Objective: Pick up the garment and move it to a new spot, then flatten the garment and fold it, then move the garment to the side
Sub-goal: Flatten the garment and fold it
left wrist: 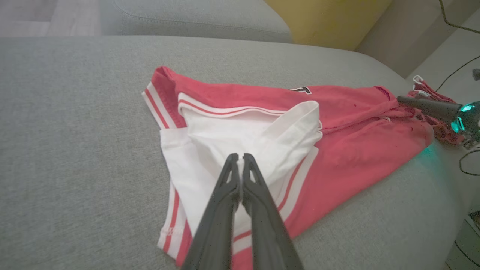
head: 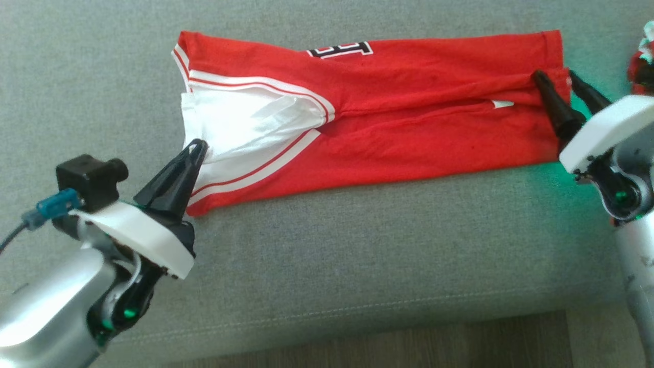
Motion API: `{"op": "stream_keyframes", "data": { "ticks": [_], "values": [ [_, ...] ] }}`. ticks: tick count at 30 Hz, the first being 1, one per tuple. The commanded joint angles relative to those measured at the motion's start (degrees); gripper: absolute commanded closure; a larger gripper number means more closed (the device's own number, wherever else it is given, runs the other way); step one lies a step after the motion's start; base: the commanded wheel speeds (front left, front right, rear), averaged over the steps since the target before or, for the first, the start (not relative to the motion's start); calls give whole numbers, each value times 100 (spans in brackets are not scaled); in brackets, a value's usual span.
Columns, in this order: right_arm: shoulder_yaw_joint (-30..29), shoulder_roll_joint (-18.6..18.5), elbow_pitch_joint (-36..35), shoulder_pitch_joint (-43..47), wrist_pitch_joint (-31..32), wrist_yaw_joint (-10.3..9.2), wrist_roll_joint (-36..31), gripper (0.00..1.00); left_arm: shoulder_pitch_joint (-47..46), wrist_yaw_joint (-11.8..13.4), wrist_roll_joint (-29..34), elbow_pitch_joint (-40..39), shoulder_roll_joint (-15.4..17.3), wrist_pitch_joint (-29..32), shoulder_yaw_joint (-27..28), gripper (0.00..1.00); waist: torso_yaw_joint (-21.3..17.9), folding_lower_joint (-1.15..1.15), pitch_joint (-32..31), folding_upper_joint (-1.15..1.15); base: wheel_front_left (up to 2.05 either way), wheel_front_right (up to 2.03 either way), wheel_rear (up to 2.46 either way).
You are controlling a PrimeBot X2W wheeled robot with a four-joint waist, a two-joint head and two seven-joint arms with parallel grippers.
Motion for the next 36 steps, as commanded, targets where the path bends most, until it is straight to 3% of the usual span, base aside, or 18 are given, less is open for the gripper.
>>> {"op": "stream_keyframes", "data": {
  "ticks": [1,5,8,13,17,25,32,36],
  "values": [
    [-122,6,-283,191,-91,-2,-29,0,-3,122,64,-44,109,-94,299,0,-4,0,-89,0,0,0,0],
    [-483,153,-508,495,-184,-2,-23,0,163,383,254,-12,-117,-110,512,0,-4,0,-243,0,0,0,0],
    [-1004,475,-726,904,-311,-2,20,0,480,660,522,-45,-553,-113,977,0,38,0,-426,0,0,0,0],
    [-1552,1147,-1136,1559,-368,-2,-23,0,1267,1126,1457,-96,-1324,-115,1797,0,44,0,-731,0,0,0,0],
    [-1851,1442,-1152,1725,-381,-2,-145,0,1996,1432,2630,-266,-1944,-115,2236,0,99,0,-995,0,0,0,0],
    [-2398,1543,-160,889,-163,-2,-682,0,2489,1132,3498,-143,-2580,-116,2221,0,371,0,-1161,0,0,0,0],
    [-2814,1456,862,52,183,-2,-1886,0,2508,795,3725,22,-2894,-116,2340,0,596,0,-1033,0,0,0,0],
    [-3345,1443,1323,-297,319,-2,-2566,0,2460,633,3838,82,-3019,-116,2419,0,699,0,-901,0,0,0,0]
  ]
}}
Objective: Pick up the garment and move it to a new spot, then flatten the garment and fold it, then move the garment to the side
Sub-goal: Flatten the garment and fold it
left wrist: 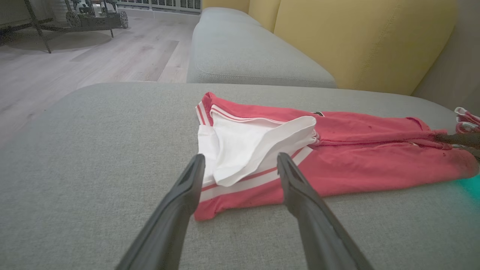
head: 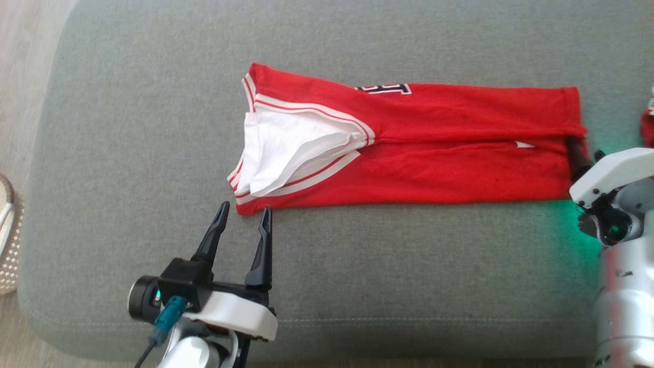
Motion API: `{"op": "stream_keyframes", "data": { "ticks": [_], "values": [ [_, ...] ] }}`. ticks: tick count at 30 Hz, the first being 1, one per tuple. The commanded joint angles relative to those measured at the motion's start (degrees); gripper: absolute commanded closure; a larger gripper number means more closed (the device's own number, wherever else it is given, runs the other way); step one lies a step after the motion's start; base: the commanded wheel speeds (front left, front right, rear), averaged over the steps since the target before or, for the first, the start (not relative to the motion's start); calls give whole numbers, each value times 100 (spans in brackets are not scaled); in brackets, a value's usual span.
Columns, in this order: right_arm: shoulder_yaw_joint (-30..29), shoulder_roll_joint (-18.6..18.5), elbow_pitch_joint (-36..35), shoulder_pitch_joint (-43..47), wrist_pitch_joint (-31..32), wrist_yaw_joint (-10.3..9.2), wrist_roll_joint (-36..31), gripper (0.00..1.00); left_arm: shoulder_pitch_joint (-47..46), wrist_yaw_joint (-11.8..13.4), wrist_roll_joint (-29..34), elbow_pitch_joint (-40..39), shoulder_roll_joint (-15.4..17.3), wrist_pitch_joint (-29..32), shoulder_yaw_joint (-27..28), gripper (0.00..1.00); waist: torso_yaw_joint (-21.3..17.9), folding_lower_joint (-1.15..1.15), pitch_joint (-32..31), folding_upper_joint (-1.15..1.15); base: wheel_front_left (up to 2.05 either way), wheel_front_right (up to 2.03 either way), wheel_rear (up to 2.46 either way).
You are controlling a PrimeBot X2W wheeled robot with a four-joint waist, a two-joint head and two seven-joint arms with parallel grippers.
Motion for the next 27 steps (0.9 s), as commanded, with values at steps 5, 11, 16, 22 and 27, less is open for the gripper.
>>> {"op": "stream_keyframes", "data": {
  "ticks": [5,11,16,22,27],
  "values": [
    [-354,15,244,-468,371,-1,-708,0,-216,-183,128,-79,-163,-70,374,0,91,0,151,0,0,0,0],
    [-412,67,516,-492,704,-1,-857,9,-212,-346,212,9,-328,-70,492,0,63,0,157,0,0,0,0],
    [-186,81,534,-371,599,-1,-638,100,-166,-447,289,58,-408,-70,661,0,-47,0,107,0,0,0,0],
    [414,83,137,-370,152,-1,-263,100,-143,-559,389,82,-433,-70,817,0,-268,0,28,0,0,0,0],
    [736,-9,-554,-412,314,-1,-124,100,-130,-609,513,10,-428,-70,903,0,-426,0,-54,0,0,0,0]
  ]
}}
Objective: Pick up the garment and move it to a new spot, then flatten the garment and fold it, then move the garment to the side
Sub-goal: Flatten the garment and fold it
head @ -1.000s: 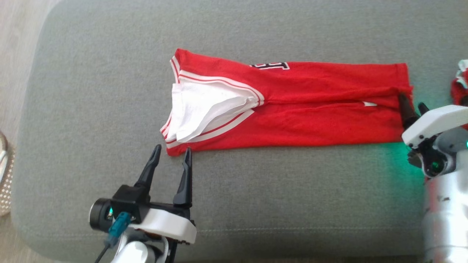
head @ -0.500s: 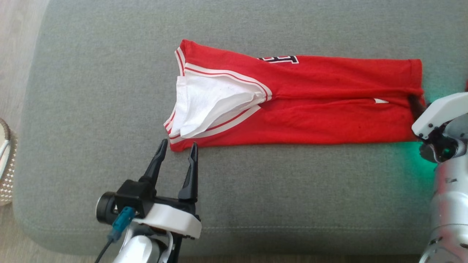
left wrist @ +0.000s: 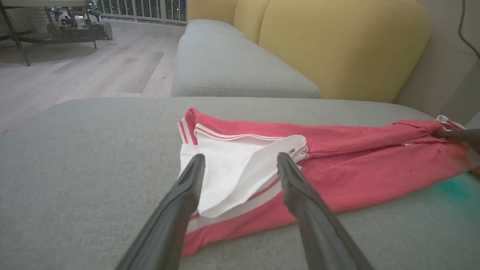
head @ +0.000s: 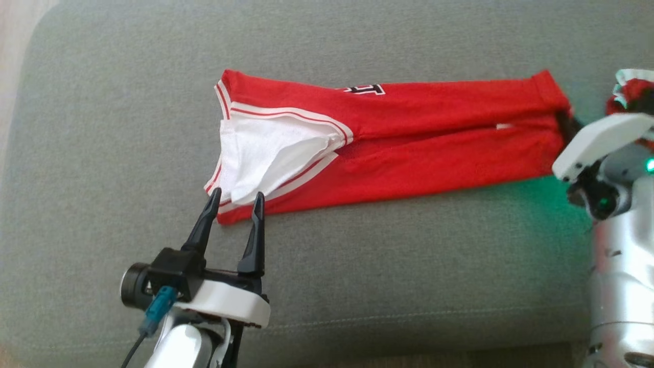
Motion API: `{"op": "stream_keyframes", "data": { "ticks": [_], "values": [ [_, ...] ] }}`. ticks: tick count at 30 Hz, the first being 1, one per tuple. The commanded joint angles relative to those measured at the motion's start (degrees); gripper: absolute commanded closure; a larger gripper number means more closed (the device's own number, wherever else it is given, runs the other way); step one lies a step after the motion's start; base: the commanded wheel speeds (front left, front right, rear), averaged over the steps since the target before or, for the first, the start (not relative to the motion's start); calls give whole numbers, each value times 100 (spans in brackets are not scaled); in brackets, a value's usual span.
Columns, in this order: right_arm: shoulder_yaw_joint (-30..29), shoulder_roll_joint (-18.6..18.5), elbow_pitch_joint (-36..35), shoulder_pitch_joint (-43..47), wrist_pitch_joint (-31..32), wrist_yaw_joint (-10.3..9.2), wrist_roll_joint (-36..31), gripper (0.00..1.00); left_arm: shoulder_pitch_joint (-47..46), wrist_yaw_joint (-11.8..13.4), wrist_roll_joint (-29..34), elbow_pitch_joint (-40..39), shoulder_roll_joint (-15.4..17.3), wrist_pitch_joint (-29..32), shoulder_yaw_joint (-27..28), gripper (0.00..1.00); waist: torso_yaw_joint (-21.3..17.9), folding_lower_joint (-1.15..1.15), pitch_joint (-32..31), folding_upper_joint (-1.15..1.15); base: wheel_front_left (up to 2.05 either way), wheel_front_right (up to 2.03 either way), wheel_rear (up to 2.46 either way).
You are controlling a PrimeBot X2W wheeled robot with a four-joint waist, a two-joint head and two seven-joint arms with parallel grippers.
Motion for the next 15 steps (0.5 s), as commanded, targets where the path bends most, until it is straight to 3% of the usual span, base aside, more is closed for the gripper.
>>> {"op": "stream_keyframes", "data": {
  "ticks": [1,11,15],
  "values": [
    [188,-125,-467,-157,105,-3,54,100,-98,-24,76,-257,-7,-70,242,0,-67,0,-40,0,0,0,0],
    [263,-962,-2042,-151,1184,-3,-57,100,-7,-128,164,-237,-76,-70,265,0,-178,0,-63,0,0,0,0],
    [363,-930,-2478,-115,1513,-3,-19,100,-26,-150,175,-162,-109,-70,239,0,-137,0,-45,0,0,0,0]
  ]
}}
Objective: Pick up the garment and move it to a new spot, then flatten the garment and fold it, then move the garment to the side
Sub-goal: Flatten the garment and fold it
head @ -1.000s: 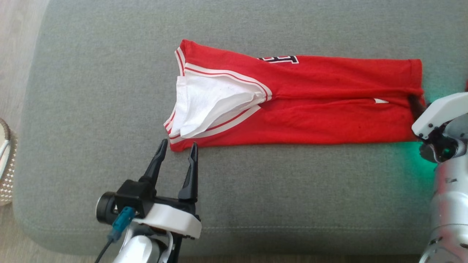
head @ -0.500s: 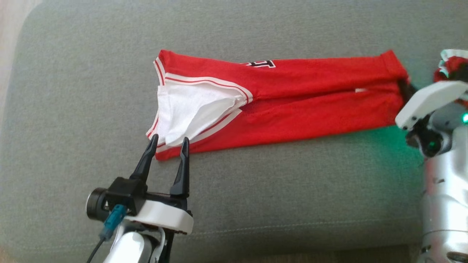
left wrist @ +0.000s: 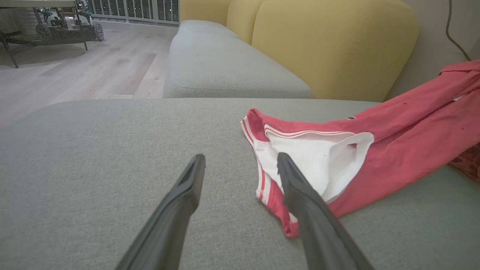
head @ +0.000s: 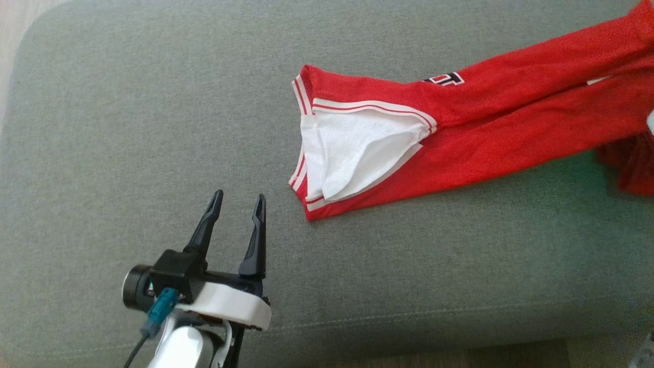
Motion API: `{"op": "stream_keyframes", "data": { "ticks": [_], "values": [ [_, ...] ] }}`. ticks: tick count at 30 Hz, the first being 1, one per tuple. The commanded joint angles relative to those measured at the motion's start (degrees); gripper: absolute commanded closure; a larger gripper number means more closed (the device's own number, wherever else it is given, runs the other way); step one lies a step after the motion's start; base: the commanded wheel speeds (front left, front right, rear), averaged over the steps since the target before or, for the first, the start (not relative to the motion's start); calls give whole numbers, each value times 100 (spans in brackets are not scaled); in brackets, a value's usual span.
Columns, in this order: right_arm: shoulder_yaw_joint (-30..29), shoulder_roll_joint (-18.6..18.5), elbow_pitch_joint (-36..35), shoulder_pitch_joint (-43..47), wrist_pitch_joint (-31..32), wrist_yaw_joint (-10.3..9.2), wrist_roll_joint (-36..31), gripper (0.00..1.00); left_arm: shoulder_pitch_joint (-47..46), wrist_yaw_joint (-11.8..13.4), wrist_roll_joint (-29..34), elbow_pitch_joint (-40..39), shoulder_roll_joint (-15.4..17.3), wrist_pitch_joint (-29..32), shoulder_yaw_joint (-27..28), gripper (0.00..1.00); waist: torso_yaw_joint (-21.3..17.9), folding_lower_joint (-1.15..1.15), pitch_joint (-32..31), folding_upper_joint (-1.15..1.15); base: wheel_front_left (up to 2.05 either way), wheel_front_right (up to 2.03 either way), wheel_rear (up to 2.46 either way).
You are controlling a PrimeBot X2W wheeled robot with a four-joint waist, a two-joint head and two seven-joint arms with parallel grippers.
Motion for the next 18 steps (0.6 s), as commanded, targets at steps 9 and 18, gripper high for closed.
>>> {"op": "stream_keyframes", "data": {
  "ticks": [9,18],
  "values": [
    [838,727,-1120,219,320,-2,523,100,7,104,127,34,-50,-70,181,0,276,0,-167,0,0,0,0],
    [1703,961,-929,465,96,-2,1066,100,46,104,87,192,-96,-13,65,0,679,0,-330,0,0,0,0]
  ]
}}
